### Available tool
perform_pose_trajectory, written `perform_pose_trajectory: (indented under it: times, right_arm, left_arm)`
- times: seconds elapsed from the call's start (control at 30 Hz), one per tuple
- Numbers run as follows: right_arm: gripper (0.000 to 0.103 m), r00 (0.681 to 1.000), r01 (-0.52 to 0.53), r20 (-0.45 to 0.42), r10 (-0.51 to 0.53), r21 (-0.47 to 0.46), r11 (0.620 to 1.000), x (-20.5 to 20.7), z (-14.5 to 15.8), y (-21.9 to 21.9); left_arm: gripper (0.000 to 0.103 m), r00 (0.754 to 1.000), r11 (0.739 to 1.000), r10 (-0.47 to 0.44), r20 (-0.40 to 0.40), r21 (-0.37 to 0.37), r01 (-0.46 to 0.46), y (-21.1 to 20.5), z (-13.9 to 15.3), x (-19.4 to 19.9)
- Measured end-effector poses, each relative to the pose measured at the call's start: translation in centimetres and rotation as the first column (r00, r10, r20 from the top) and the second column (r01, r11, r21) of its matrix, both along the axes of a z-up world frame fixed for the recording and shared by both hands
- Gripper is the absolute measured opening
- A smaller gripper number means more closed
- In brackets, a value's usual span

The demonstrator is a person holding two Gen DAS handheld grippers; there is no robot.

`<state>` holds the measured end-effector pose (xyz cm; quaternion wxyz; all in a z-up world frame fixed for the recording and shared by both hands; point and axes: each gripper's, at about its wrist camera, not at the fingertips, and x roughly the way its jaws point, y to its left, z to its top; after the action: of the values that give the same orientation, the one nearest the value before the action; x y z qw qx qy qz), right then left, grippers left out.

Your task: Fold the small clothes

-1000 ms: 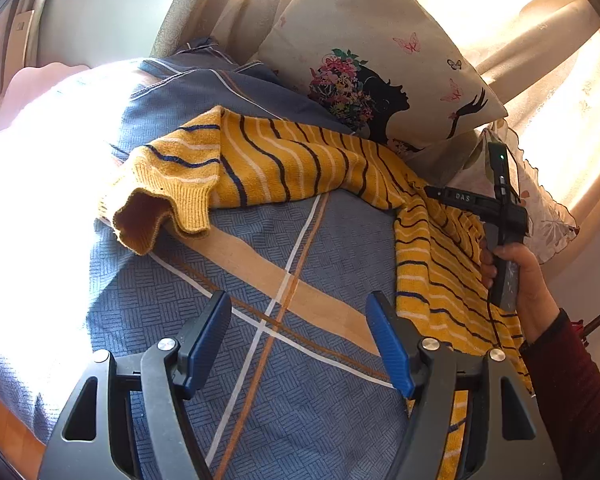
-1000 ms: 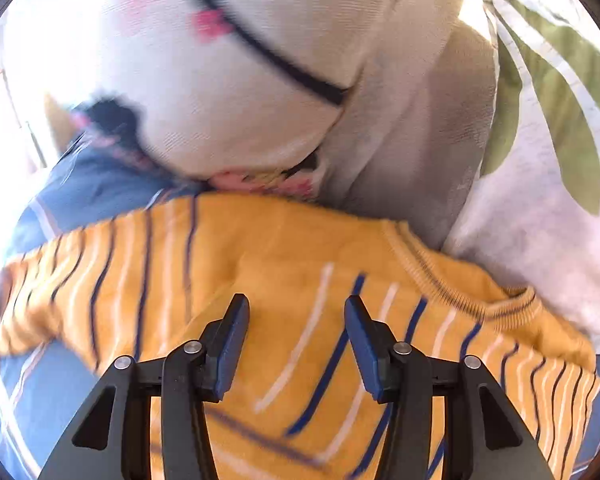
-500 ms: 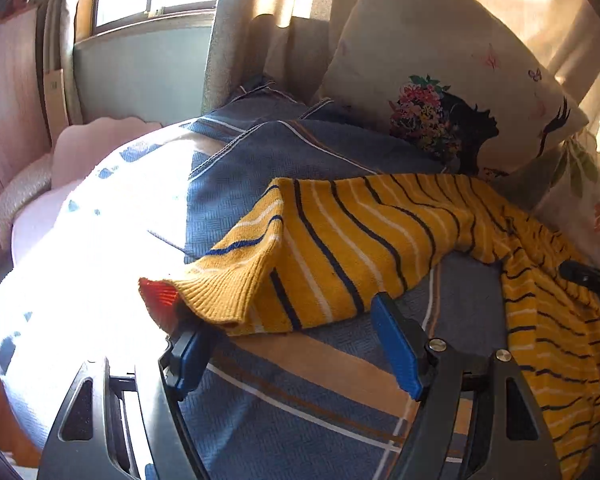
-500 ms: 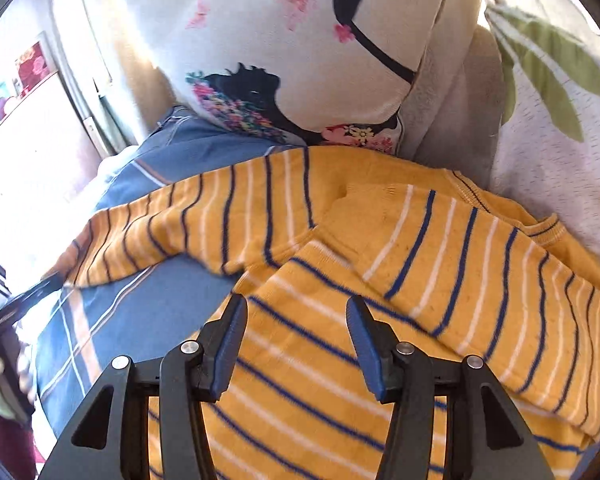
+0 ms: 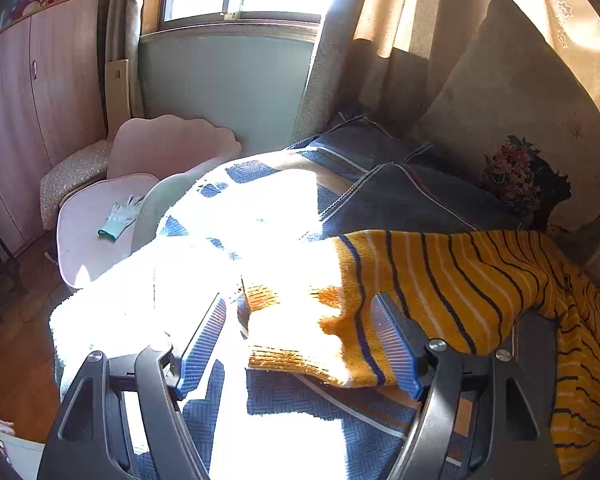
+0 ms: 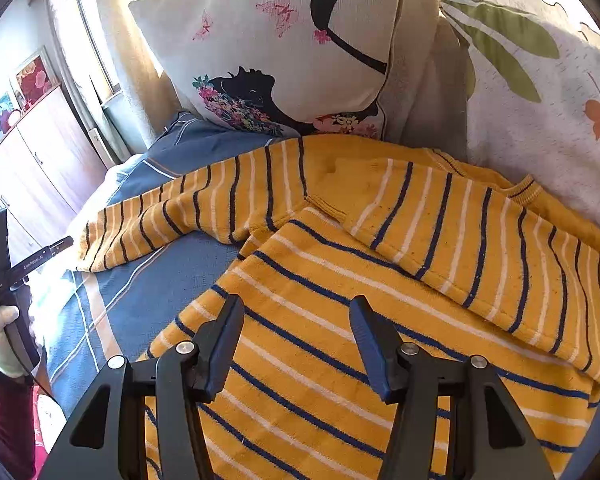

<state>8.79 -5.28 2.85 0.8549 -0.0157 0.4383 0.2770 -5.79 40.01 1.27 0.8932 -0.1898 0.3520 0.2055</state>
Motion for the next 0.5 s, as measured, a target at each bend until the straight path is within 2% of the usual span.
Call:
perform_pose_trajectory:
  times: [0.1, 0.17, 0.27, 0.3, 0.33, 0.37, 0.5]
  right_arm:
    - [0.060, 1.000, -0.003, -0.004, 0.003, 0.004, 1.000, -0.4, -0.2, 0.0]
    - [0.060, 1.000, -0.005, -0.003, 0.005, 0.004, 1.000, -0.6, -0.3, 0.1]
    - [0.061, 1.000, -0.008, 0.006, 0.008, 0.003, 1.000, -1.1, -0.3, 0.2]
    - [0.061, 1.000, -0.008, 0.012, 0.008, -0.002, 1.000, -1.3, -0.2, 0.2]
    - [0.061, 1.000, -0.007, 0.020, 0.007, -0.010, 1.000, -1.5, -0.2, 0.3]
    - [0.061, 1.000, -0.007, 0.030, 0.007, -0.018, 1.000, -1.7, -0.1, 0.4]
    - [0.061, 0.998, 0.000, 0.066, 0.001, -0.029, 1.000, -2.6, 0.4, 0.0]
  left_arm:
    - [0.074, 1.000, 0.993, -0.029, 0.001, -0.115, 0.029, 1.7, -1.1, 0.4]
    - [0.074, 0.998, 0.986, -0.065, -0.012, -0.157, 0.062, 1.7, -1.9, 1.2]
    - [0.071, 0.996, 0.993, -0.082, -0.033, -0.090, 0.079, 0.6, -2.0, 2.3]
    - [0.041, 0.996, 0.995, -0.081, -0.044, -0.068, 0.078, 0.0, -1.9, 2.5]
    - [0.021, 0.995, 0.995, -0.080, -0.064, -0.058, 0.076, -0.1, -1.9, 2.9]
    - [0.016, 0.994, 0.994, -0.085, -0.069, -0.072, 0.080, -0.1, -1.8, 3.2]
    - [0.015, 0.996, 0.994, -0.083, -0.012, -0.065, 0.082, -0.9, 0.5, 3.1]
